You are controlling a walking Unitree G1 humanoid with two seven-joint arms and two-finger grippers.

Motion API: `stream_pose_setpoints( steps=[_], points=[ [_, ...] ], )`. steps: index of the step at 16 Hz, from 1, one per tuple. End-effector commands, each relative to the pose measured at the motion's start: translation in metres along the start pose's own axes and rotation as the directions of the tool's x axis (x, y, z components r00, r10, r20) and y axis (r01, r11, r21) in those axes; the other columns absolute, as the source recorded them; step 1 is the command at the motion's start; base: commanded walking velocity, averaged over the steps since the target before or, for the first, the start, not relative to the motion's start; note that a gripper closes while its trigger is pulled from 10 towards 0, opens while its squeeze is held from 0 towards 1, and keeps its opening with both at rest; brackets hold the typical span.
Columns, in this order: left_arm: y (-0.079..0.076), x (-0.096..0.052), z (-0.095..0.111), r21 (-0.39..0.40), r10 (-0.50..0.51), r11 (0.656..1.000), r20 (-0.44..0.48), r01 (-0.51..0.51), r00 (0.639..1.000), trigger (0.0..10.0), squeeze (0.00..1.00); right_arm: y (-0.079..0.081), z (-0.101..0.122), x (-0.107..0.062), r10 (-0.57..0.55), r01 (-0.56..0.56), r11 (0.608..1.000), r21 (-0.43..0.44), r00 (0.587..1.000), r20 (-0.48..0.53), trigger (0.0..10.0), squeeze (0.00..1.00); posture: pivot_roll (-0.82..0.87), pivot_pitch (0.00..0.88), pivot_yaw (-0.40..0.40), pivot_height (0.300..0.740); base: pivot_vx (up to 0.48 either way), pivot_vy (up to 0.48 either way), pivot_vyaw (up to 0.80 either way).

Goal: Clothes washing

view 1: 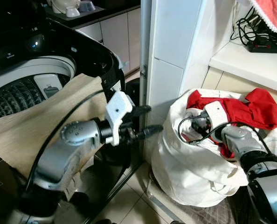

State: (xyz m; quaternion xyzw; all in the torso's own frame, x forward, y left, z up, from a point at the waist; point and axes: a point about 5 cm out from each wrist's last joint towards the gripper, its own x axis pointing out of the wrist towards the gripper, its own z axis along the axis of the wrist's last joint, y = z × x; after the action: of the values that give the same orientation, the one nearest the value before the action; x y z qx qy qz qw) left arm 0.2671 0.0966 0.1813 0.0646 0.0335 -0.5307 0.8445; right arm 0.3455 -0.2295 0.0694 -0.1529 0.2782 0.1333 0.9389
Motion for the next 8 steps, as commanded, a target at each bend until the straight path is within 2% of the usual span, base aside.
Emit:
stream_pose_setpoints(
  steps=[1, 5, 8],
  points=[
    [-0.0021, -0.0007, 0.0024, 0.009, -0.001, 1.000, -0.003, 0.001, 1.000, 10.0, 0.00, -0.0008, 0.0035, 0.0004, -0.008, 0.008, 1.000, -0.020, 1.000, 0.012, 0.0, 0.00, 0.00, 0.005, 0.051, 0.740, 0.000, 0.000, 0.00],
    [-0.0056, -0.0013, 0.0020, -0.007, -0.014, 1.000, -0.005, 0.014, 1.000, 10.0, 0.00, -0.0077, 0.0067, -0.0010, -0.073, 0.074, 0.997, -0.030, 0.997, 0.037, 0.0, 0.00, 0.00, 0.000, 0.053, 0.740, 0.000, 0.000, 0.00],
    [-0.0066, -0.0010, 0.0024, -0.009, -0.021, 1.000, -0.006, 0.021, 1.000, 10.0, 0.00, -0.0083, 0.0063, -0.0013, -0.073, 0.074, 0.997, -0.033, 0.997, 0.039, 0.0, 0.00, 0.00, 0.000, 0.053, 0.740, 0.000, 0.000, 0.00]
  ],
)
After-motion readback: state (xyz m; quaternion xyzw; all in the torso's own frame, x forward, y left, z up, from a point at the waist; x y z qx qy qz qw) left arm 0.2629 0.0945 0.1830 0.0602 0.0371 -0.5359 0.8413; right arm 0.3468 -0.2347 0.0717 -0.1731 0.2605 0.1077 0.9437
